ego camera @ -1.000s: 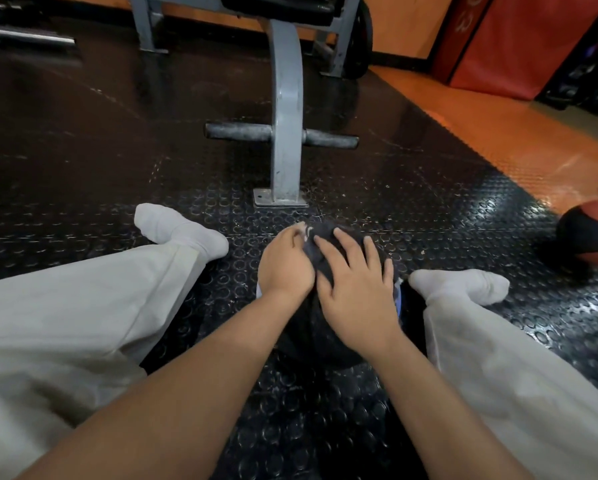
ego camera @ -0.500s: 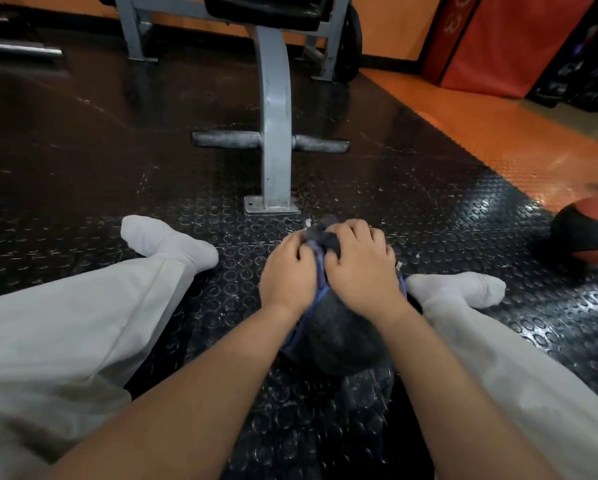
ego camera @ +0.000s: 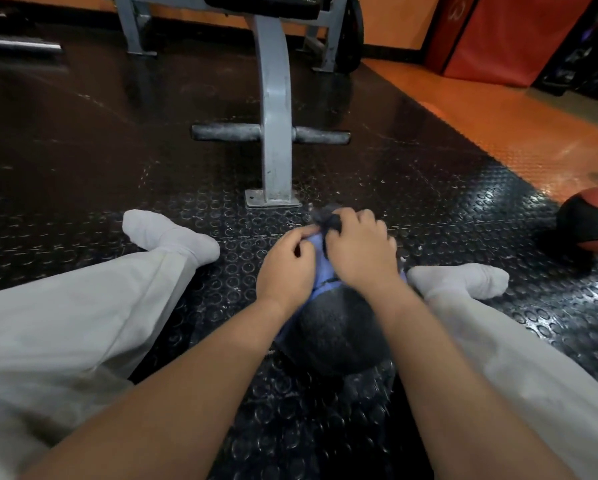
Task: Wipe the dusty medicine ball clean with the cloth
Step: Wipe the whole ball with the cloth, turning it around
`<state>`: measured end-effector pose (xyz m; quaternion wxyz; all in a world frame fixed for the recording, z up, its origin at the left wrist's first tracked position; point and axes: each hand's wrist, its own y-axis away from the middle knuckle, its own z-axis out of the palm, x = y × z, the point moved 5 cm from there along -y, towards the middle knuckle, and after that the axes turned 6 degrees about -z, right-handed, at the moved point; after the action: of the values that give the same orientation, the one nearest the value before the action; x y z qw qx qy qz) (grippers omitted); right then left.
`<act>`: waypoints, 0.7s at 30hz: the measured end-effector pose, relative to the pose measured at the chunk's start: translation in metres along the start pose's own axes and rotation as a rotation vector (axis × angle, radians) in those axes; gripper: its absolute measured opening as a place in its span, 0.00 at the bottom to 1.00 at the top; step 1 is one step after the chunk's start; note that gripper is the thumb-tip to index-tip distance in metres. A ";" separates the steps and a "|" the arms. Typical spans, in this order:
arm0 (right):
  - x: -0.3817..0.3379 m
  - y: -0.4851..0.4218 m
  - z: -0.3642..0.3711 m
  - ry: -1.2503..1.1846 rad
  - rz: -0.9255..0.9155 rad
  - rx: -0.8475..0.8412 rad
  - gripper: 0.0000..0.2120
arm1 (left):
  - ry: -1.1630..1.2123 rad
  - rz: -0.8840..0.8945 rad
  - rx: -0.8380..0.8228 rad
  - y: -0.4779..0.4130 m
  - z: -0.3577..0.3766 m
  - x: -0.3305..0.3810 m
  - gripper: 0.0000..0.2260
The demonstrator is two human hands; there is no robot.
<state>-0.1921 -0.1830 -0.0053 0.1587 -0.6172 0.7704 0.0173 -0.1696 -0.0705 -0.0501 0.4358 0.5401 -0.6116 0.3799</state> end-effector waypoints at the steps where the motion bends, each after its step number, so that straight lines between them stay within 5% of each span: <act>1: -0.009 0.019 0.003 0.080 -0.060 0.095 0.18 | -0.057 -0.026 -0.013 -0.009 -0.001 0.000 0.11; 5: -0.026 0.067 0.013 0.118 -0.189 0.167 0.24 | -0.136 -0.045 -0.099 -0.025 -0.004 0.000 0.16; 7: -0.021 0.054 0.005 0.075 -0.169 0.156 0.25 | -0.072 -0.020 -0.081 -0.015 0.000 0.001 0.11; 12: 0.013 -0.030 -0.001 -0.185 0.034 -0.245 0.16 | -0.094 0.002 0.046 0.006 0.011 0.010 0.16; 14: 0.018 -0.042 -0.001 -0.262 0.062 -0.278 0.15 | -0.093 -0.022 0.060 0.002 0.015 0.014 0.17; 18: 0.011 -0.001 -0.003 -0.173 -0.152 0.053 0.19 | -0.132 -0.111 0.049 -0.009 0.012 0.012 0.14; 21: 0.030 0.023 -0.005 -0.425 -0.293 0.188 0.17 | -0.059 -0.088 -0.010 -0.011 0.009 0.007 0.13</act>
<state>-0.2214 -0.2073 -0.0123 0.3742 -0.6872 0.6205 0.0517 -0.1595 -0.0825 -0.0461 0.4367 0.5751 -0.6017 0.3413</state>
